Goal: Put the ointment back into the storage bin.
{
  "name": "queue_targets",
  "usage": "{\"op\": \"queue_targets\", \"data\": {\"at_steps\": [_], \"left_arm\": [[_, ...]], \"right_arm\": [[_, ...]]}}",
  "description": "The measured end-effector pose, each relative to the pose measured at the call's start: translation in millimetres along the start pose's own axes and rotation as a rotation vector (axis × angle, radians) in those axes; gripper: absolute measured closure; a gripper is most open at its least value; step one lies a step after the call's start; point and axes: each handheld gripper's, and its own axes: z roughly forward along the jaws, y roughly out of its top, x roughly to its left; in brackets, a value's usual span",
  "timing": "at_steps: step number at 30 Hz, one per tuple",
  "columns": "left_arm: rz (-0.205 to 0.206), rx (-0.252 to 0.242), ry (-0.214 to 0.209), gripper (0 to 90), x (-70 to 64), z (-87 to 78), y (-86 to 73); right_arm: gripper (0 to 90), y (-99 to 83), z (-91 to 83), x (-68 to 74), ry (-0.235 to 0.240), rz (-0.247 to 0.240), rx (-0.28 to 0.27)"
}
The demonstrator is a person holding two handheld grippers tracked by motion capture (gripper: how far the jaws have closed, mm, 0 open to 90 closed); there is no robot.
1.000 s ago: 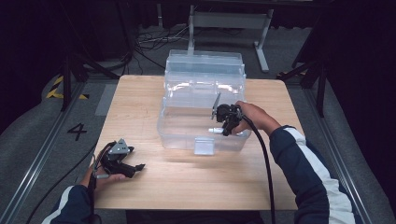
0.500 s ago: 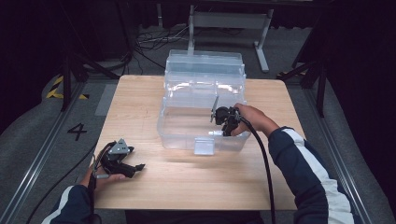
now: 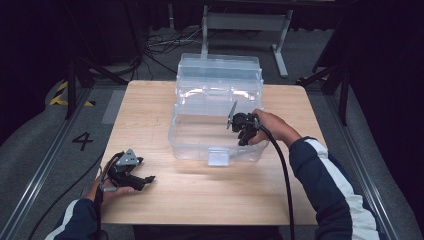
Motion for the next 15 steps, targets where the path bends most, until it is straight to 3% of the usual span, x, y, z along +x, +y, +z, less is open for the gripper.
{"op": "queue_targets", "data": {"at_steps": [5,15], "left_arm": [[0.003,0.0,-0.002,14.5,0.4,0.5,0.6],[0.002,-0.001,-0.001,14.5,0.2,0.7,0.6]], "right_arm": [[65.6,-4.7,-10.5,-0.8,-0.038,0.031,-0.047],[63.2,-19.3,-36.5,-1.1,-0.089,0.083,-0.216]]}}
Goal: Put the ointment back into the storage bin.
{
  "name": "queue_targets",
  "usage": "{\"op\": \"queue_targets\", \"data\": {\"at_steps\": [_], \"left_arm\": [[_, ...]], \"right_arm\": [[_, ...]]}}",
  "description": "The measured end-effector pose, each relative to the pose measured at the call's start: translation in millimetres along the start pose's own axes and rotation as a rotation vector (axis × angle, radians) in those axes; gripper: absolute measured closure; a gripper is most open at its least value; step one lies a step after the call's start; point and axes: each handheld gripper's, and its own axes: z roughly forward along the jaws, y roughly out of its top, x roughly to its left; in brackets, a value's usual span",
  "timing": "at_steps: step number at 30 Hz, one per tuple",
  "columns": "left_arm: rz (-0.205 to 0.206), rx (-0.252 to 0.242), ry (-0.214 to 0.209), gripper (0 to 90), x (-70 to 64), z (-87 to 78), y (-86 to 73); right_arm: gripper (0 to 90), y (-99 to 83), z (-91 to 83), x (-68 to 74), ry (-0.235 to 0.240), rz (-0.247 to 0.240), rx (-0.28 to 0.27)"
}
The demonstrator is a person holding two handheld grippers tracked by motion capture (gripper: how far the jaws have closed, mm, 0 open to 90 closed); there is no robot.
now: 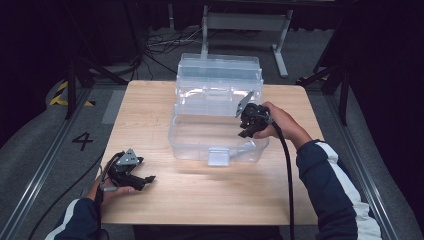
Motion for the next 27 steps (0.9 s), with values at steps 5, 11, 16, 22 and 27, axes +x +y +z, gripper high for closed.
{"op": "queue_targets", "data": {"at_steps": [5,11,16,22,27], "left_arm": [[-0.011,0.012,0.01,14.8,-1.1,0.0,1.7],[-0.001,0.015,0.01,22.7,-4.6,-1.6,6.8],[0.01,-0.058,0.014,23.8,-8.5,-14.0,23.6],[0.056,-0.103,0.023,26.0,-17.4,-23.8,47.0],[0.076,-0.127,0.025,27.2,-21.7,-30.2,62.2]], "right_arm": [[60.1,-8.2,-13.0,0.0,-0.037,0.017,-0.12],[56.4,-20.4,-29.2,-1.4,-0.087,0.056,-0.264],[52.3,-34.0,-42.3,-3.8,-0.126,0.092,-0.399],[50.1,-39.5,-54.1,-5.3,-0.163,0.087,-0.486],[48.9,-38.8,-63.3,-10.9,-0.213,0.104,-0.52]]}}
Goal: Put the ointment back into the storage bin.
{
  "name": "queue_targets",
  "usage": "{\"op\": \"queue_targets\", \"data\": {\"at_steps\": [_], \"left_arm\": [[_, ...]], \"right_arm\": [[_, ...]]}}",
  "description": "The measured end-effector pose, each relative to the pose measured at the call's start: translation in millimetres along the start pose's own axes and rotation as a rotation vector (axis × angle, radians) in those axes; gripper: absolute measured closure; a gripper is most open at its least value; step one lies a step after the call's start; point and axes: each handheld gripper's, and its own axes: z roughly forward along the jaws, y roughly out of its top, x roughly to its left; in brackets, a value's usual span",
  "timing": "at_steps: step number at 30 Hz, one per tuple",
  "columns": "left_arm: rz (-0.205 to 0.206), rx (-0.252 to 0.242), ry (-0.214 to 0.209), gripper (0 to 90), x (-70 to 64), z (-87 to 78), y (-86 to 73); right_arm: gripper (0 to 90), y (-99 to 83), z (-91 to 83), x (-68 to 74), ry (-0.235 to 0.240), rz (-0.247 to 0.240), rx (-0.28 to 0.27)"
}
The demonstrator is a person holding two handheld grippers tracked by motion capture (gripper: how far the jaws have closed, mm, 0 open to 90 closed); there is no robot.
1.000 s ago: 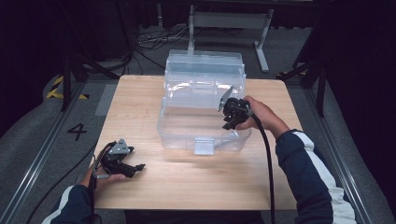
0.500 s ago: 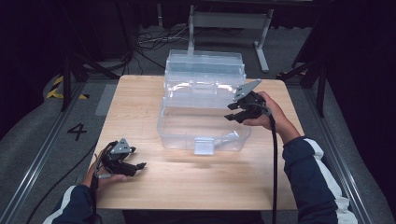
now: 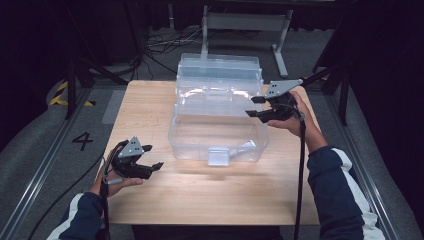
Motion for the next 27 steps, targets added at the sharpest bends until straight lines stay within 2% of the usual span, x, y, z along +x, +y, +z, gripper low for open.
{"op": "queue_targets", "data": {"at_steps": [7,10,11,13,16,18,19,21,26,27], "left_arm": [[0.046,-0.038,-0.01,29.9,-4.2,-2.0,25.6],[0.058,-0.054,-0.012,30.0,-4.9,-1.3,32.1],[0.063,-0.061,-0.012,30.0,-5.9,0.5,36.5],[0.069,-0.067,-0.022,29.9,-7.4,3.4,41.7],[0.088,-0.062,-0.027,29.8,-9.1,8.9,48.9],[0.096,-0.062,-0.036,30.1,-9.7,12.2,52.4],[0.099,-0.057,-0.039,31.3,-9.8,14.2,54.2],[0.124,-0.039,-0.062,38.5,-9.2,16.9,56.8],[0.132,-0.018,-0.075,40.2,-7.9,23.2,64.4],[0.139,-0.006,-0.066,41.1,-7.1,25.3,66.4]], "right_arm": [[48.5,7.5,0.6,-16.3,-0.04,0.016,-0.022],[48.5,9.2,1.7,-22.4,-0.038,0.034,-0.034],[48.4,10.6,2.6,-26.2,-0.062,0.032,-0.033],[48.0,12.4,4.6,-34.8,-0.07,0.053,-0.034],[47.9,10.8,8.4,-45.0,-0.081,0.074,-0.032],[47.7,8.4,11.2,-50.4,-0.106,0.093,-0.018],[47.7,6.5,13.1,-54.4,-0.095,0.106,-0.021],[47.7,5.2,15.4,-59.4,-0.114,0.119,-0.023],[47.5,5.7,19.7,-66.1,-0.106,0.126,-0.027],[47.3,6.8,25.6,-69.0,-0.095,0.131,-0.007]]}}
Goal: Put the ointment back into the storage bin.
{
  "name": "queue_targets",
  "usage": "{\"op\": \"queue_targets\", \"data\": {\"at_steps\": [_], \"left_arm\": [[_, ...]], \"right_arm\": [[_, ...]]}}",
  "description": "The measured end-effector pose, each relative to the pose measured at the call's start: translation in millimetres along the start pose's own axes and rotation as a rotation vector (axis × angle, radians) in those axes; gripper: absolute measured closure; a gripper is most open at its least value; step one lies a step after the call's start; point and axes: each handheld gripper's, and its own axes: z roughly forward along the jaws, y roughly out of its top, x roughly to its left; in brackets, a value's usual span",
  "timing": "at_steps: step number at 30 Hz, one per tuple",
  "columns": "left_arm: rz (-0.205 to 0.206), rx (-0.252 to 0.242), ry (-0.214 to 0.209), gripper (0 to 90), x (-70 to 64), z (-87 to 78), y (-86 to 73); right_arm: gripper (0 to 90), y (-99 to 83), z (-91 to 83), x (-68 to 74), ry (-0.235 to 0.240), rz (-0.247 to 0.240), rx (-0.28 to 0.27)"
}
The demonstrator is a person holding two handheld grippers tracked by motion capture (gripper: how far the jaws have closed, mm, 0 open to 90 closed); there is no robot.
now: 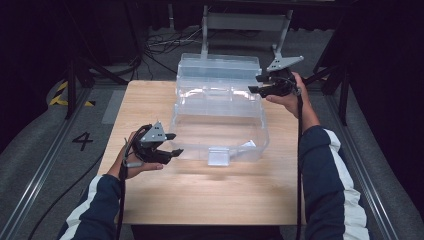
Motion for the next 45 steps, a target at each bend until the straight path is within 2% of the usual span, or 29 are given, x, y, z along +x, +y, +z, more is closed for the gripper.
{"op": "queue_targets", "data": {"at_steps": [3,6,11,13,14,16,17,18,20,26,28,30,31,33,37,42,45], "left_arm": [[0.003,0.02,-0.011,43.0,3.4,6.8,3.3],[0.012,0.047,-0.05,48.4,7.1,14.8,6.3],[0.071,0.125,-0.089,56.4,8.8,25.4,13.4],[0.078,0.144,-0.098,57.7,9.4,28.3,16.0],[0.096,0.164,-0.112,57.7,9.8,31.0,18.5],[0.104,0.189,-0.121,59.9,10.6,34.5,21.6],[0.116,0.214,-0.119,60.8,10.2,37.3,23.3],[0.128,0.242,-0.115,60.8,10.7,40.7,25.5],[0.131,0.25,-0.123,62.0,11.4,42.2,26.4],[0.168,0.321,-0.125,65.7,10.6,51.5,29.1],[0.178,0.335,-0.132,67.2,10.7,53.9,29.8],[0.205,0.356,-0.121,68.5,10.3,57.1,31.7],[0.215,0.361,-0.141,70.3,10.6,58.0,32.8],[0.215,0.375,-0.146,74.1,9.9,60.1,33.9],[0.258,0.426,-0.158,78.0,8.1,64.3,38.8],[0.247,0.462,-0.174,79.0,9.1,65.9,42.1],[0.25,0.458,-0.172,78.7,10.0,65.4,41.3]], "right_arm": [[47.3,0.9,3.6,-0.4,0.016,0.0,0.007],[47.3,2.5,11.1,-1.0,0.019,-0.006,0.043],[49.6,3.5,21.9,-0.5,0.035,-0.035,0.104],[50.1,3.4,23.1,-0.1,0.036,-0.035,0.105],[51.3,3.5,23.4,-0.2,0.036,-0.036,0.107],[53.2,4.4,24.0,-1.1,0.037,-0.033,0.114],[54.6,6.3,24.5,-1.4,0.053,-0.032,0.129],[54.6,7.6,25.4,-0.5,0.049,-0.043,0.145],[55.0,8.8,26.2,0.3,0.048,-0.052,0.152],[61.0,18.6,31.5,5.9,0.023,-0.108,0.212],[64.0,19.0,31.8,6.0,0.016,-0.111,0.214],[65.4,18.8,32.6,5.7,0.004,-0.111,0.208],[65.4,18.4,33.3,6.1,0.004,-0.107,0.202],[65.6,18.4,34.2,7.5,0.004,-0.101,0.19],[68.1,20.5,32.6,8.2,0.012,-0.127,0.209],[71.3,20.0,31.4,8.3,0.031,-0.153,0.197],[73.2,20.2,29.4,9.6,0.047,-0.157,0.193]]}}
